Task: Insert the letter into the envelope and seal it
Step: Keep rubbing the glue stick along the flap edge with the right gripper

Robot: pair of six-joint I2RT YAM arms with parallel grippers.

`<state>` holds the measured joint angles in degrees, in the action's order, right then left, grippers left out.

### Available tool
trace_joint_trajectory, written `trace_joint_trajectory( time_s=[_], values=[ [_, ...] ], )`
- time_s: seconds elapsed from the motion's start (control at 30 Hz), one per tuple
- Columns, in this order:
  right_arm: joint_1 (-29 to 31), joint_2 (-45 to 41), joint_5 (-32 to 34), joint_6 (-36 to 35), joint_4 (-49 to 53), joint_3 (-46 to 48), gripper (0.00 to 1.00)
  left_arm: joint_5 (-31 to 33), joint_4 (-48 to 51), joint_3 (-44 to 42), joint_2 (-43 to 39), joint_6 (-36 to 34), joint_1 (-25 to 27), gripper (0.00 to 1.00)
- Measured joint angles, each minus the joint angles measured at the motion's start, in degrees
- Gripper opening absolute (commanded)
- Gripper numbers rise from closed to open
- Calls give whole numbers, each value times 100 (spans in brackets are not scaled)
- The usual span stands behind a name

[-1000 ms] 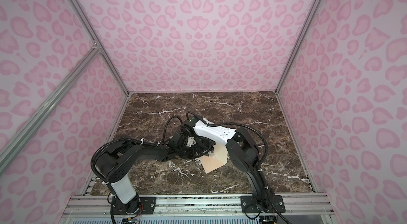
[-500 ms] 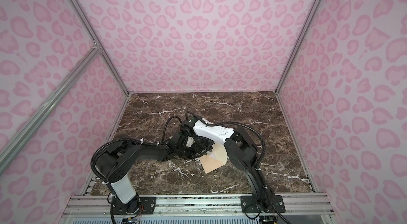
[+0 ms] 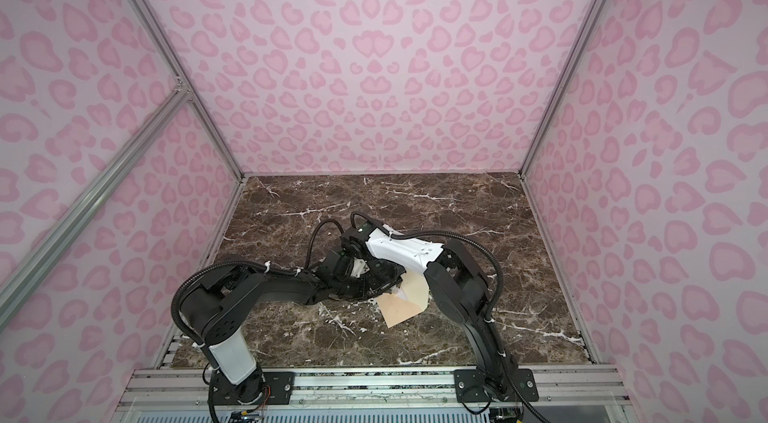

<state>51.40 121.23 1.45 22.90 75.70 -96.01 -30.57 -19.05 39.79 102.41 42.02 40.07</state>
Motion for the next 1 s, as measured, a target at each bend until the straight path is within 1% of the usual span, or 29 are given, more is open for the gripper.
trace_joint_trajectory(
  time_s=[0.6, 1.0],
  values=[
    [107, -273, -125, 0, -72, 304, 0, -201, -79, 2, 81, 0, -61, 4],
    [120, -463, -205, 4, -295, 599, 0, -236, -94, 2, 92, 0, -76, 4]
  ],
)
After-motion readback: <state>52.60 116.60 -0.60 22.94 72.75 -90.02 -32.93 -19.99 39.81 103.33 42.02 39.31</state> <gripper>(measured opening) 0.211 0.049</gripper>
